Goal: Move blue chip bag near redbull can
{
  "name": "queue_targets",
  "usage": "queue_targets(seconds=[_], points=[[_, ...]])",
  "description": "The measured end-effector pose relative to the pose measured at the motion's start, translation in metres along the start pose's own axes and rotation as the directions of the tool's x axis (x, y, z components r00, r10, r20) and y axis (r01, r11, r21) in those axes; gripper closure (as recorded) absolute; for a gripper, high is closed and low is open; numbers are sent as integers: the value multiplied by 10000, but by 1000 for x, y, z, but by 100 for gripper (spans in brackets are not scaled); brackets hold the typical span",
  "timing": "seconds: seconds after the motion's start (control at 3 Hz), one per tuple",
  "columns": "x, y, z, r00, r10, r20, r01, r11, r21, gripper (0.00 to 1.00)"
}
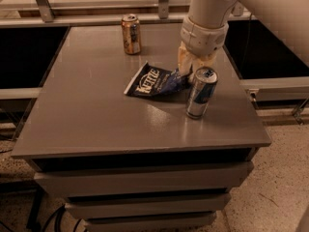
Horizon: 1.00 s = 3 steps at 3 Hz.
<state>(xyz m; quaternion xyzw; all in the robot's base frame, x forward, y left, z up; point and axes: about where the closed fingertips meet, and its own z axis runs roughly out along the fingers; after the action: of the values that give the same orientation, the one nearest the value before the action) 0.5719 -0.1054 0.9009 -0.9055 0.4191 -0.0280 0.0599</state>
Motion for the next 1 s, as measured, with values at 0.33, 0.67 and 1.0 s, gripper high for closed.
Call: queue_targets(seconds=[0.33, 0.67, 1.0], points=[[2, 16, 5, 9999, 25, 161, -21, 9996, -276, 100], [3, 23, 10, 9997, -5, 259, 16, 9991, -427, 100], [6, 24, 13, 9996, 14, 274, 1, 9986, -535, 83]])
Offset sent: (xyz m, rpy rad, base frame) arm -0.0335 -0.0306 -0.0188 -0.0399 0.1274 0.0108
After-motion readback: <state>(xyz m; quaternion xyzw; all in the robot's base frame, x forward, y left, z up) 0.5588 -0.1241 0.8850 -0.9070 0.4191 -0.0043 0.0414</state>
